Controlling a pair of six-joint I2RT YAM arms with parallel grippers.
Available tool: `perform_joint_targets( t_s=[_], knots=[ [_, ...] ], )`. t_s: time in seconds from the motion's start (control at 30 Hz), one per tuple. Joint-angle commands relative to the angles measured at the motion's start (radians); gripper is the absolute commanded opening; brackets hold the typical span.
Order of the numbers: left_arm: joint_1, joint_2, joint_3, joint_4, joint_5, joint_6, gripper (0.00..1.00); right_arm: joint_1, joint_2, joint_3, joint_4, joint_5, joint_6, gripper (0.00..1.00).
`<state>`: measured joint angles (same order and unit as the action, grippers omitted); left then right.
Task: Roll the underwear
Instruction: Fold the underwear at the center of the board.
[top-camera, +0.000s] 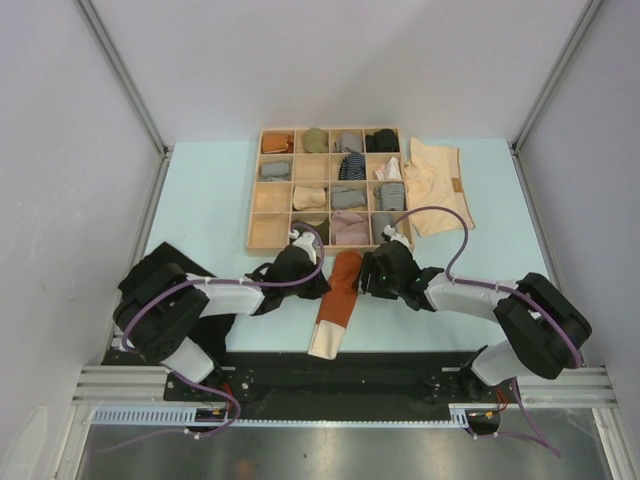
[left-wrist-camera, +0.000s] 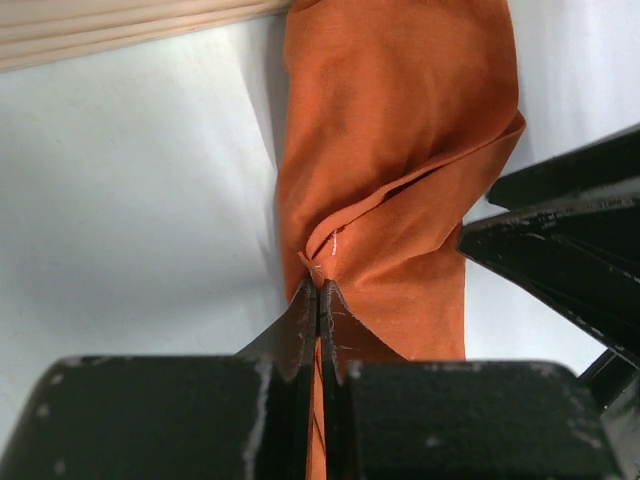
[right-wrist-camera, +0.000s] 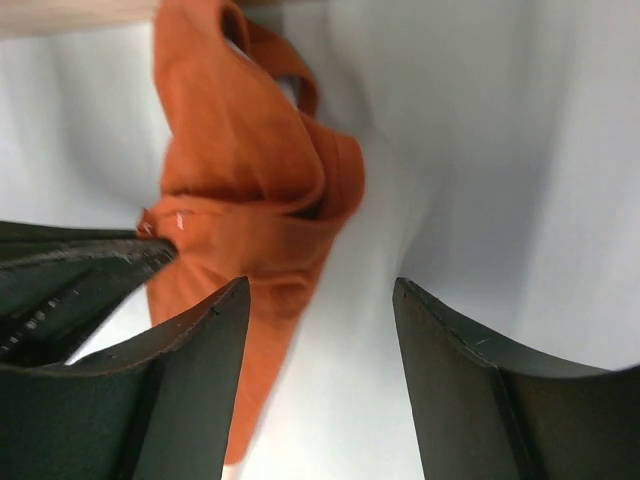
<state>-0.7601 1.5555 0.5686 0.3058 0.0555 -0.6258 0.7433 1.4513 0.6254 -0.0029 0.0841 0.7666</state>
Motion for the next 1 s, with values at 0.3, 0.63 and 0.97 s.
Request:
perform_joint_targets(
  t_s=[0.3, 0.63, 0.97],
  knots=[
    [0.008, 0.006, 0.011, 0.016, 0.003, 0.040, 0.00, -0.013, 0.139, 0.060, 0.135, -0.003, -0.058, 0.40],
    [0.008, -0.159, 0.033, -0.143, -0.051, 0.048, 0.58, -0.012, 0.192, 0.135, 0.064, 0.051, -0.092, 0.01],
    [-0.022, -0.348, -0.160, -0.160, 0.030, -0.159, 0.63, -0.012, 0.241, 0.197, 0.046, 0.068, -0.118, 0.00]
  ],
)
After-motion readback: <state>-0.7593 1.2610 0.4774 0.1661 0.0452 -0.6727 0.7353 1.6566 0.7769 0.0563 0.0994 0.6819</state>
